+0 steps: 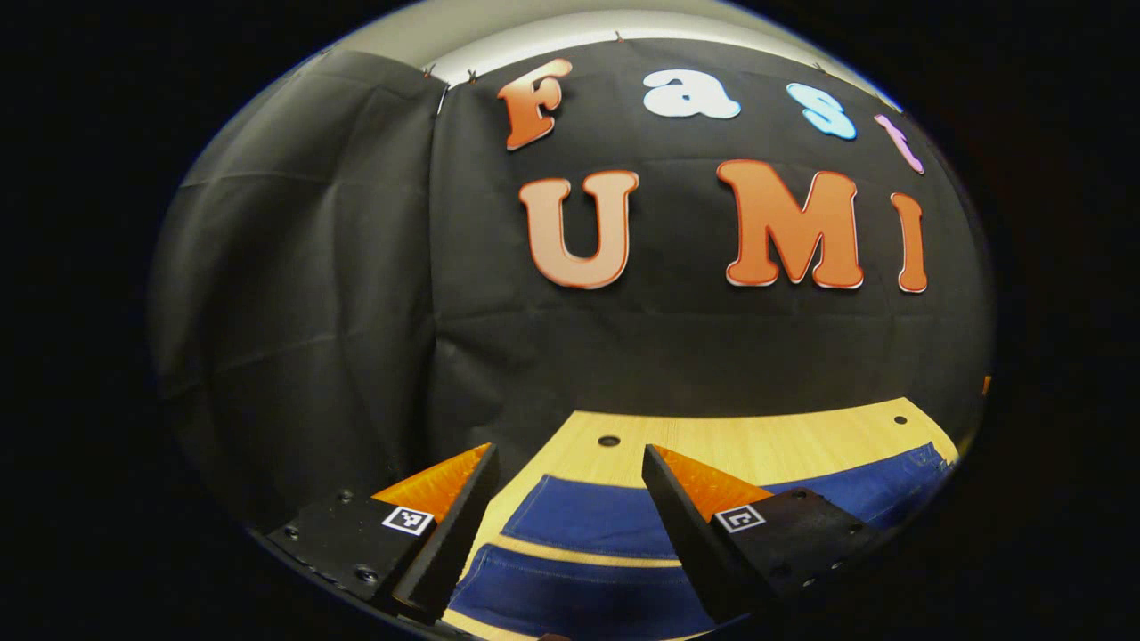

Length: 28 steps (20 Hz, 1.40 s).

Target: Grasp the waist and the cuffs of the jeans and fold them to make the two legs overlap; first hold the waist and fold one-third of the jeans toward the cuffs, then hold the cuffs and fold the remaining one-third in the same direction to finish folding.

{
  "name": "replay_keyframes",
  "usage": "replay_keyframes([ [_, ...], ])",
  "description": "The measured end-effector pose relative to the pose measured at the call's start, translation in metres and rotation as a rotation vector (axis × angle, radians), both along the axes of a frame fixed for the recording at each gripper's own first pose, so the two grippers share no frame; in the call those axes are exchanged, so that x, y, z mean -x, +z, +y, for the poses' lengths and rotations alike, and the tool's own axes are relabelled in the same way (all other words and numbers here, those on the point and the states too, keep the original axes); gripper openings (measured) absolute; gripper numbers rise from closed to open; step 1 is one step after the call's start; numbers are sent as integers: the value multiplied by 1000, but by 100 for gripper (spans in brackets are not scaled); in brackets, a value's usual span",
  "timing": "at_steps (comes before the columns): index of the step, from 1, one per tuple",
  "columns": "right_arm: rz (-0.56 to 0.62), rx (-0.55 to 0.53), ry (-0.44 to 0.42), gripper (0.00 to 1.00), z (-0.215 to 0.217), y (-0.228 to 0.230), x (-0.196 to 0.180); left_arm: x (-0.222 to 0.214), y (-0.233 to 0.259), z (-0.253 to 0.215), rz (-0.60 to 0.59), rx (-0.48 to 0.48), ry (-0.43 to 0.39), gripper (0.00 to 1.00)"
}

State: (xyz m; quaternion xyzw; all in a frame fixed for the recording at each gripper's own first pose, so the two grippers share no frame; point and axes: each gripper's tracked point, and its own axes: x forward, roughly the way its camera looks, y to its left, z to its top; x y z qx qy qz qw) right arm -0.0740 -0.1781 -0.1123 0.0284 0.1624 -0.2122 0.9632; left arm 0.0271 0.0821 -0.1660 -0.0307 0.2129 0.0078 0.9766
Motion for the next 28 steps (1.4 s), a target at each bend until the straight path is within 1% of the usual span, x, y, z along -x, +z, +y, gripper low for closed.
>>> replay_keyframes([
  [3,48,-69,8,97,5,-17,-4,18,-41,17,130,55,41,100],
  [4,72,-85,1,97,2,-24,-5,22,-55,20,178,89,56,100],
  [6,131,-129,-7,97,0,-40,-2,34,-87,27,301,186,101,99],
  [8,181,-199,-11,97,-1,-55,1,45,-117,34,406,287,155,99],
  [9,202,-235,-25,97,-2,-62,4,50,-130,40,454,328,181,98],
  [12,247,-368,-99,97,-9,-88,14,58,-165,42,578,433,250,98],
  [13,254,-424,-130,100,-10,-97,18,60,-178,41,621,480,280,98],
  [14,260,-467,-148,96,-9,-103,21,61,-187,41,662,539,305,98],
  [16,297,-532,-195,96,-11,-121,31,67,-197,49,732,655,368,98],
  [19,314,-648,-267,96,-7,-142,43,69,-207,63,787,804,452,98],
  [20,314,-686,-283,97,-4,-147,44,70,-208,68,808,829,471,98],
  [22,330,-717,-316,97,-2,-154,48,81,-215,63,861,853,498,98],
  [24,344,-723,-335,97,-1,-154,50,82,-214,56,890,908,502,98],
  [25,351,-730,-349,97,-2,-155,52,75,-213,59,864,928,500,98],
  [26,345,-746,-361,97,-2,-155,53,71,-215,60,868,941,498,93],
  [28,326,-800,-370,97,-3,-157,54,63,-218,57,852,971,494,94],
])
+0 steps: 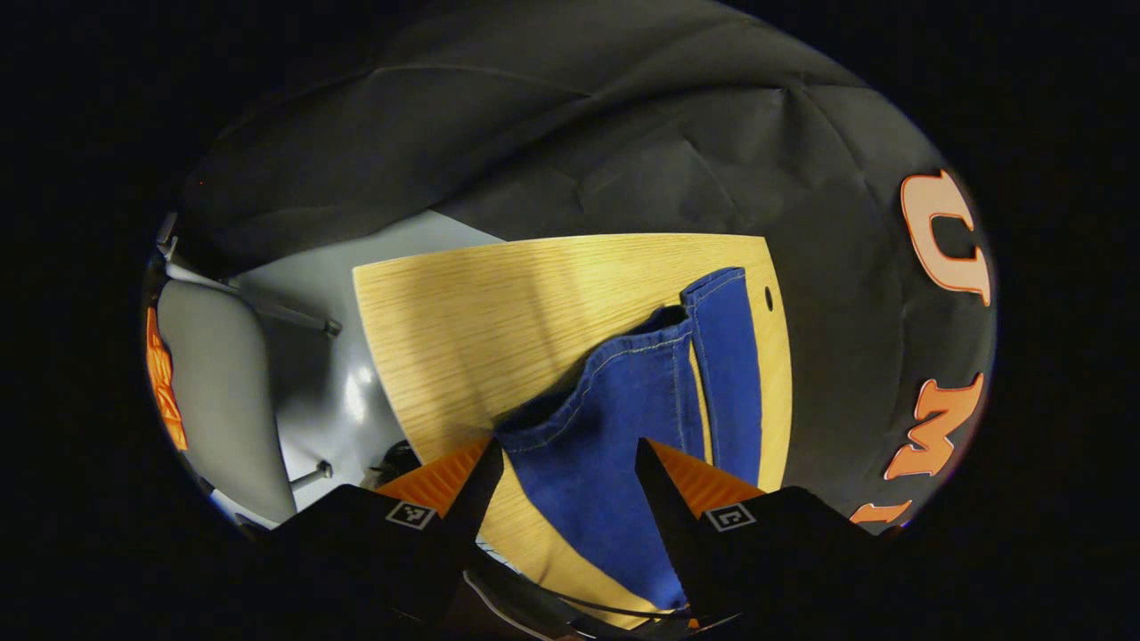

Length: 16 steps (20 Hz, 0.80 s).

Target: Grasp the waist and the cuffs of the jeans and fold them to make the two legs overlap; first hold the waist and fold one-third of the jeans toward the cuffs, then hold the cuffs and fold the remaining one-third in the same direction to finish folding.

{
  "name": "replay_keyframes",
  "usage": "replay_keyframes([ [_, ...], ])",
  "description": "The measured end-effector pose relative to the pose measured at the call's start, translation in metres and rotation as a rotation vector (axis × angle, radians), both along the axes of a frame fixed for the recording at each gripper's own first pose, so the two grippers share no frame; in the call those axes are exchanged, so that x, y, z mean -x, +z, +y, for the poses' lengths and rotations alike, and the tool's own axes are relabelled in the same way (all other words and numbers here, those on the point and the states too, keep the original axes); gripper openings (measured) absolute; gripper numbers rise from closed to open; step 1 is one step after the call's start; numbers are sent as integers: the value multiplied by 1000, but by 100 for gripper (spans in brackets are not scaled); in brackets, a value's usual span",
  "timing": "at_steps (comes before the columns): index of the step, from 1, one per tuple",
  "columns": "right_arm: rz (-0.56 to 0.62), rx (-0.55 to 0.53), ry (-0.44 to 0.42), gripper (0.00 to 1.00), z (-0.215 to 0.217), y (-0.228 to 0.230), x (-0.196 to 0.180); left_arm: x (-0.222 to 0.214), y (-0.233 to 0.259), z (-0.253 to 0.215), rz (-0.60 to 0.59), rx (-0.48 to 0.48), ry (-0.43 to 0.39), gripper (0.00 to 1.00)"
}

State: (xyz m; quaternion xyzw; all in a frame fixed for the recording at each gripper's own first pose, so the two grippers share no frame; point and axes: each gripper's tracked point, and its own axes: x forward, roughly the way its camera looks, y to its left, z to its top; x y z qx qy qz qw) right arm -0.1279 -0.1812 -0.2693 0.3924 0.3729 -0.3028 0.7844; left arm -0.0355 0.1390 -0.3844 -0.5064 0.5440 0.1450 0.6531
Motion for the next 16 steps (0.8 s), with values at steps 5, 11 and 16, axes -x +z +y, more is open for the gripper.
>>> replay_keyframes([
  [5,-16,-71,-47,96,-40,-16,13,-20,-10,-13,-72,7,-17,82],
  [11,-16,-117,-147,97,-101,-43,33,-13,-28,-13,-3,-97,-4,0],
  [16,51,-207,-174,96,-115,-93,43,-29,-9,-17,-39,-126,-15,5],
])
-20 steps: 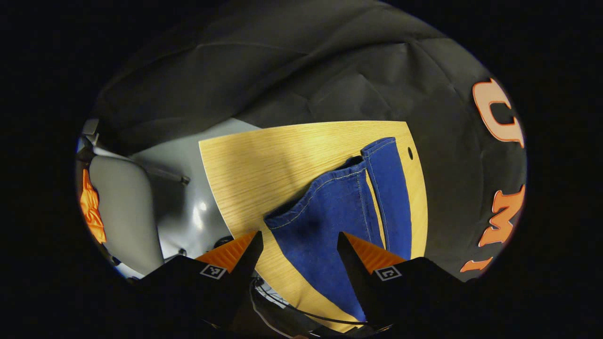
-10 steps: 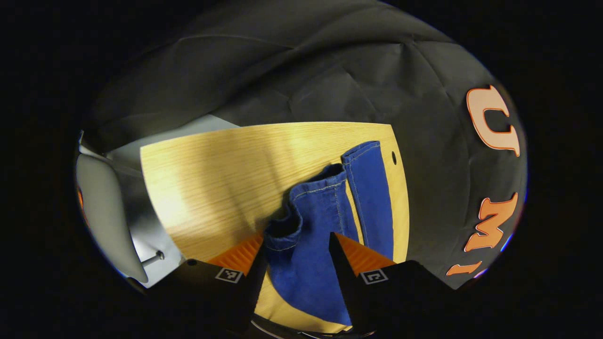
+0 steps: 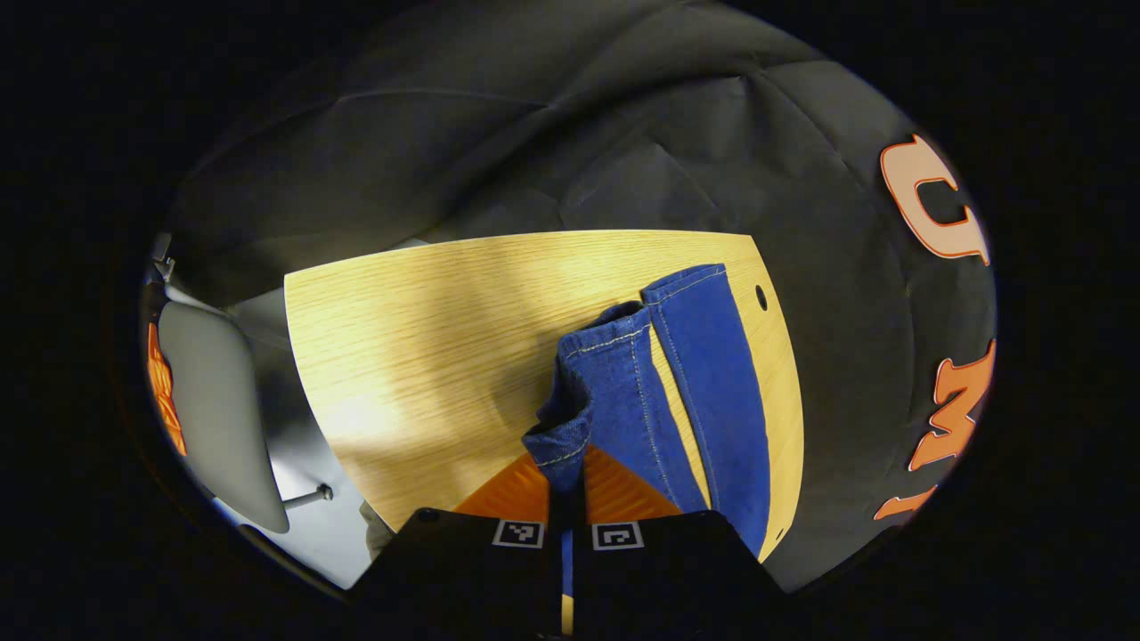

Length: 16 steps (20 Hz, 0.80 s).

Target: Grasp the waist and the cuffs of the jeans and fold them to make the two legs overlap; first hold the waist and fold one-third of the jeans toward the cuffs, then hold the cuffs and fold the remaining one-third in the same direction to finish folding.

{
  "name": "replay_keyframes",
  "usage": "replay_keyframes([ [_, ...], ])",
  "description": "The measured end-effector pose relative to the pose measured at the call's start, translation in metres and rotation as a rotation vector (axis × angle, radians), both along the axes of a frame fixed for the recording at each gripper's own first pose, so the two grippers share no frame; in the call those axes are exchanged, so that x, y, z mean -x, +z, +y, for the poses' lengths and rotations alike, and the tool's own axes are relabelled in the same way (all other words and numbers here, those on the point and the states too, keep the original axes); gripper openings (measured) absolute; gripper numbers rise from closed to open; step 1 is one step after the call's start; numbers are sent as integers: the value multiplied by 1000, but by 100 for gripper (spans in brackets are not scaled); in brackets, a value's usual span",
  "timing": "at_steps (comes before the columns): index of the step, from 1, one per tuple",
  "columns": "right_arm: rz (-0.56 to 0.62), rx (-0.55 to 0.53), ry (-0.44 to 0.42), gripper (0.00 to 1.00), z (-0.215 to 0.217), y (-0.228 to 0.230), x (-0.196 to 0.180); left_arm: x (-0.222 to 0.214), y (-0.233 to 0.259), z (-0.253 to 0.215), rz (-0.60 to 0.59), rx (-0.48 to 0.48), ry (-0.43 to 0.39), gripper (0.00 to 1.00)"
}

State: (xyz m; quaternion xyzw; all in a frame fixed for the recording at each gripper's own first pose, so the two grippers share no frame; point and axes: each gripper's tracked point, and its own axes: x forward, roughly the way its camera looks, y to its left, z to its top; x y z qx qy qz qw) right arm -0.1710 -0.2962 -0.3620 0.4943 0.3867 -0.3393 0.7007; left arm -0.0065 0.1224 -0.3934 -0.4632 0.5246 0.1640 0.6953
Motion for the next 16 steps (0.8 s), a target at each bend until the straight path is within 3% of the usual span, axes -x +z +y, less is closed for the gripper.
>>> replay_keyframes([
  [2,26,-14,-32,96,-10,-18,1,-6,9,2,-13,-25,-2,5],
  [4,-21,-28,-69,94,-24,-16,-14,-7,14,3,-19,-38,1,5],
  [7,-41,-44,-67,88,-32,-23,-23,-6,16,2,-19,-47,0,5],
  [8,-53,-53,-79,78,-32,-22,-25,-6,18,1,-22,-49,-4,5],
  [10,-35,-79,-77,69,-27,-34,-19,-7,23,0,-27,-54,-9,5],
  [12,-81,-127,-143,34,-27,-29,-29,-8,29,-3,-35,-51,-9,5],
  [13,-102,-159,-170,37,-24,-28,-28,-8,29,-4,-41,-51,-13,5],
  [14,-130,-176,-189,24,-24,-28,-34,-10,34,-5,-47,-48,-18,5],
  [16,-179,-183,-193,23,-28,-15,-31,-12,43,-9,-61,-34,-11,6],
])
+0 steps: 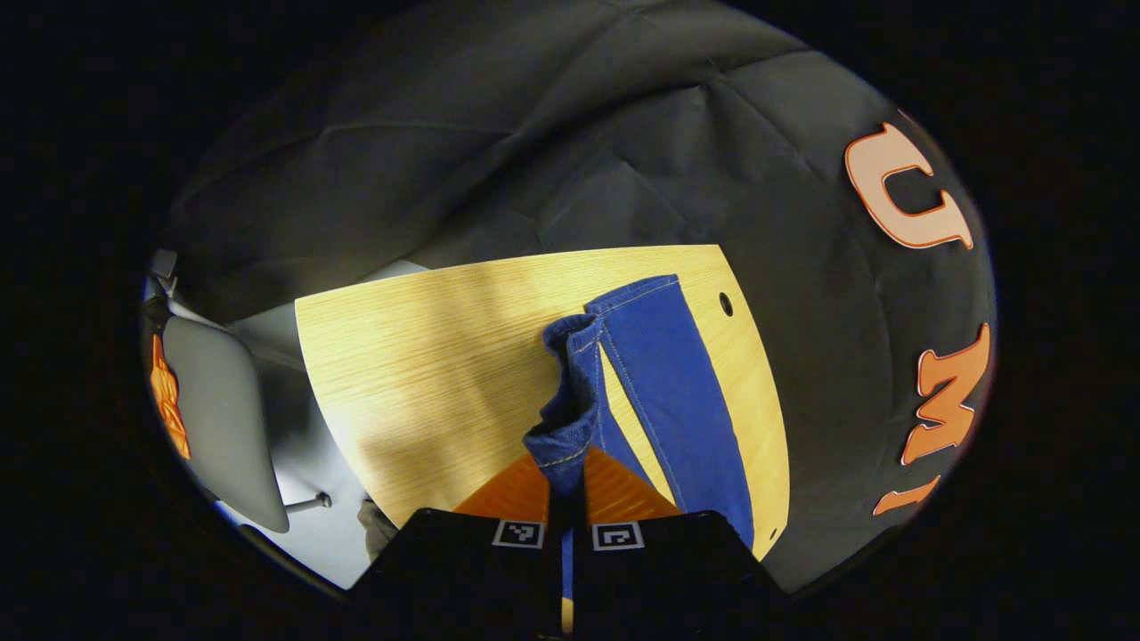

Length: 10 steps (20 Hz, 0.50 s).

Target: Grasp the waist and the cuffs of the jeans and fold them to make the two legs overlap; first hold the waist and fold one-third of the jeans toward the cuffs, then hold the cuffs and fold the remaining one-third in the same direction to finish folding.

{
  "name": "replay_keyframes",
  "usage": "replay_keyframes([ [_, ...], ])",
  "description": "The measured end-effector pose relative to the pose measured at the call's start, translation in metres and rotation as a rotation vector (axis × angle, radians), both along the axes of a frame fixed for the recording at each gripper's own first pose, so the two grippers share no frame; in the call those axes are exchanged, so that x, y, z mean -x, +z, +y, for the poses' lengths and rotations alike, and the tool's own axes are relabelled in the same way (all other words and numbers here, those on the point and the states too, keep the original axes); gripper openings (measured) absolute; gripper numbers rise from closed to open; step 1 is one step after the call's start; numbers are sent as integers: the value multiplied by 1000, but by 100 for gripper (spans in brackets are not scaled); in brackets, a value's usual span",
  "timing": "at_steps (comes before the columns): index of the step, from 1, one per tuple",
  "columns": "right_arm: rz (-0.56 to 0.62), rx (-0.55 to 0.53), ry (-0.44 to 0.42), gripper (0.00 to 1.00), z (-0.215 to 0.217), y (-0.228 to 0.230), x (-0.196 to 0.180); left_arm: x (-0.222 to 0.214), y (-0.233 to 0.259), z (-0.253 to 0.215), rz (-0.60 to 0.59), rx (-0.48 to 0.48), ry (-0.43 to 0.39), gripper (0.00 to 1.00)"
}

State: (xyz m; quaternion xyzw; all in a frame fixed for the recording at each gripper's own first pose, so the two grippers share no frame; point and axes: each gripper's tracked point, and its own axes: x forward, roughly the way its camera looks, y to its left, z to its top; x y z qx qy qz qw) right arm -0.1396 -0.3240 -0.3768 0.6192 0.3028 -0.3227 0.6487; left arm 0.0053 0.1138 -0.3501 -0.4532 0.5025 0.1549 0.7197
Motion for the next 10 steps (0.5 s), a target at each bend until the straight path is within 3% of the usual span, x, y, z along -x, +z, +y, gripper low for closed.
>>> replay_keyframes([
  [2,-30,-20,-20,17,-1,15,0,-5,11,-2,-9,19,19,6],
  [3,-49,-34,-34,23,-2,22,-4,-7,15,-5,-10,27,25,5],
  [6,-91,-50,-40,23,-6,38,-20,-13,30,-9,4,59,51,5],
  [10,-46,-17,44,22,-2,32,-29,-22,35,-16,11,52,17,5],
])
